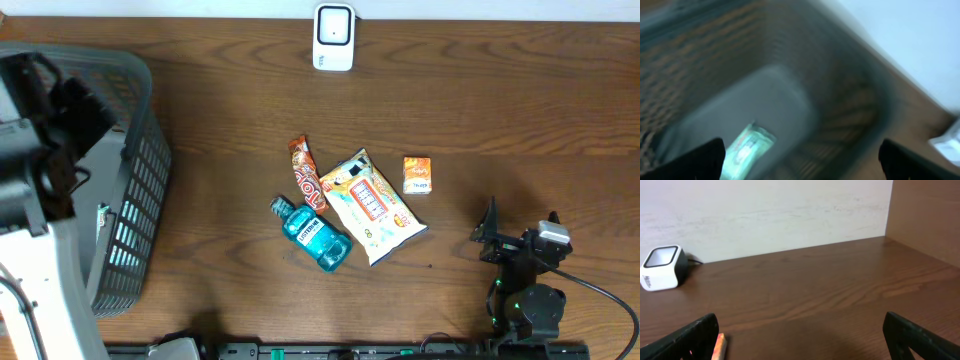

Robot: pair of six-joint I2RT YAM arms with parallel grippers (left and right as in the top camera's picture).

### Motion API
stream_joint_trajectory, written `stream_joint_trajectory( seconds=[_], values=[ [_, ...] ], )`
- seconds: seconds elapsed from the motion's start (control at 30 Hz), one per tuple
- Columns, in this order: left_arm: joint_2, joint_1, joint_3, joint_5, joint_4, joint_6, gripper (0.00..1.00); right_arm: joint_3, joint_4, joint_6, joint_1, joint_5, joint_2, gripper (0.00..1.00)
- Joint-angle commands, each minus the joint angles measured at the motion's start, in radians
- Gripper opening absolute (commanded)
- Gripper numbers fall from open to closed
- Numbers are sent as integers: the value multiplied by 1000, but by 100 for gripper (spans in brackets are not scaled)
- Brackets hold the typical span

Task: Scan the item barcode
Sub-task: 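Reach the left gripper into the basket and grasp the light-blue wipes pack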

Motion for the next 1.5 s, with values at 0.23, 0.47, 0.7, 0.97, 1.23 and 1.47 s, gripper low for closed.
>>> stream_joint_trajectory(
  seconds=[0.23, 0.47, 0.7, 0.97, 1.23, 1.47],
  values=[
    [101, 222, -287, -43, 59, -37, 98, -1, -4, -10, -3, 2, -5, 99],
    [121, 226, -570, 92, 335, 346, 98, -1, -5, -10, -3, 2, -5, 99],
    [210, 226, -746, 92, 507, 510, 98, -1, -4, -10, -3, 2, -5, 99],
    [389, 226, -770, 93, 550, 509, 98, -1, -5, -10, -3, 2, -5, 99],
    [515, 226, -772, 103, 535, 369, 100, -1, -4, -10, -3, 2, -5, 99],
    [520, 226, -772, 145, 524, 363, 36, -1, -4, -10, -3, 2, -5, 99]
  ],
)
